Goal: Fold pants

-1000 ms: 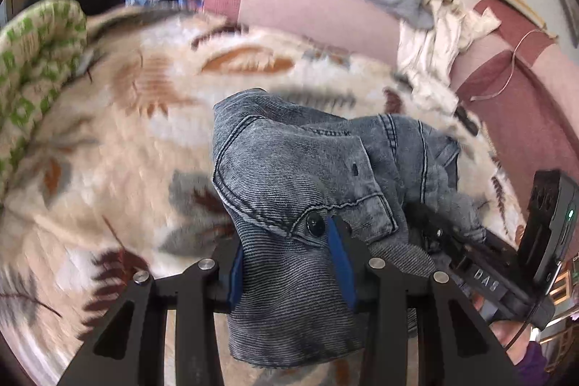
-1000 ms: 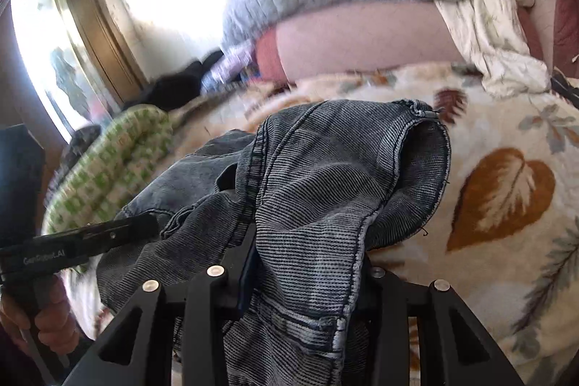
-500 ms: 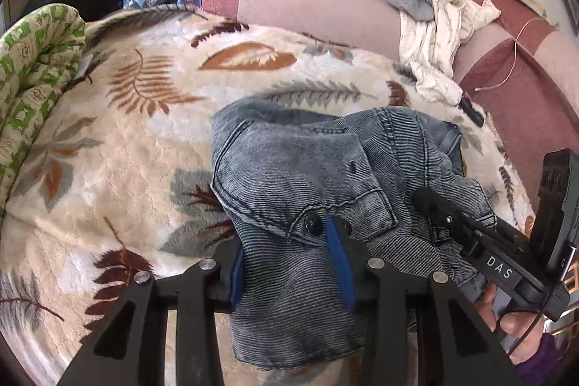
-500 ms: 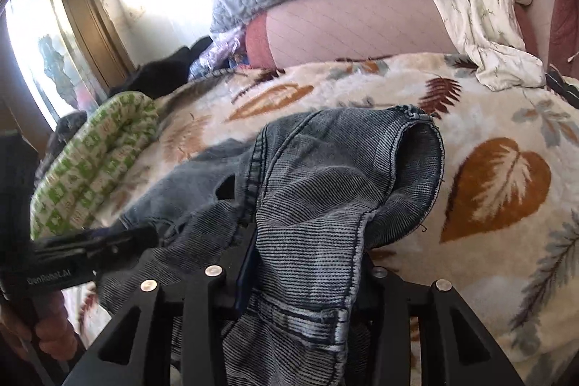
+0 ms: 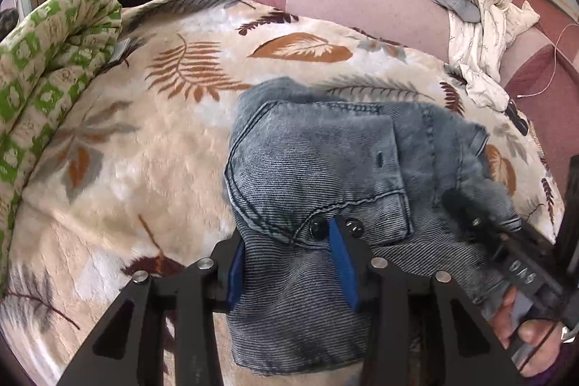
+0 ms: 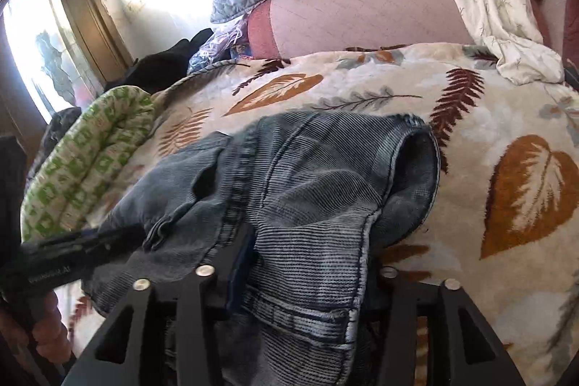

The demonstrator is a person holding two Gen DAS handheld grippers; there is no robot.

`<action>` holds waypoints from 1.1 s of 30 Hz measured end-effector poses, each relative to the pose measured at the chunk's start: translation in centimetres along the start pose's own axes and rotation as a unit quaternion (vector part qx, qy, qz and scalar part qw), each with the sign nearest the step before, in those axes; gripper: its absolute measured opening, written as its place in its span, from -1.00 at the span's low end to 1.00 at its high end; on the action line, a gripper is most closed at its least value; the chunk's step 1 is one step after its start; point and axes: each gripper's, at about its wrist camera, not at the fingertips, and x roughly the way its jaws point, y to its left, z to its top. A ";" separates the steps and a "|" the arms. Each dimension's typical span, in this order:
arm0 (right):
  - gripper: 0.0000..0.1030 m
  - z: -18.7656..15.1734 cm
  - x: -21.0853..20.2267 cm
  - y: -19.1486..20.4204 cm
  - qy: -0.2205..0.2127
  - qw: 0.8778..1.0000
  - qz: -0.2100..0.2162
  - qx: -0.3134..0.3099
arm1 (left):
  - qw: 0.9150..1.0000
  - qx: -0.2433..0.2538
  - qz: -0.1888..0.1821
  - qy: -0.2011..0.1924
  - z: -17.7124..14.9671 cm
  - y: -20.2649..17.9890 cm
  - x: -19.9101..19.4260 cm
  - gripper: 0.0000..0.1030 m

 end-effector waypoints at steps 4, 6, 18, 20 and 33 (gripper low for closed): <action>0.39 0.0 -0.3 0.2 0.017 1.000 -0.012 0.000 | 1.000 0.007 -0.003 0.003 0.3 0.1 -0.5 -0.08; 0.44 -0.1 -0.7 -0.4 0.022 1.000 -0.009 0.015 | 1.000 0.006 -0.004 0.002 0.5 0.1 -1.2 -0.06; 0.53 -0.6 -11.4 -1.8 -0.072 0.996 -0.056 0.004 | 0.988 0.065 0.080 -0.112 -2.6 -3.8 -10.8 0.58; 0.58 -1.7 -13.6 -1.1 -0.094 0.993 -0.073 -0.007 | 0.985 0.073 0.099 -0.118 -3.3 -4.9 -12.1 0.59; 0.69 -3.7 -22.9 3.9 -0.162 0.977 -0.132 -0.044 | 0.965 0.078 0.132 -0.214 -5.6 -8.2 -21.9 0.79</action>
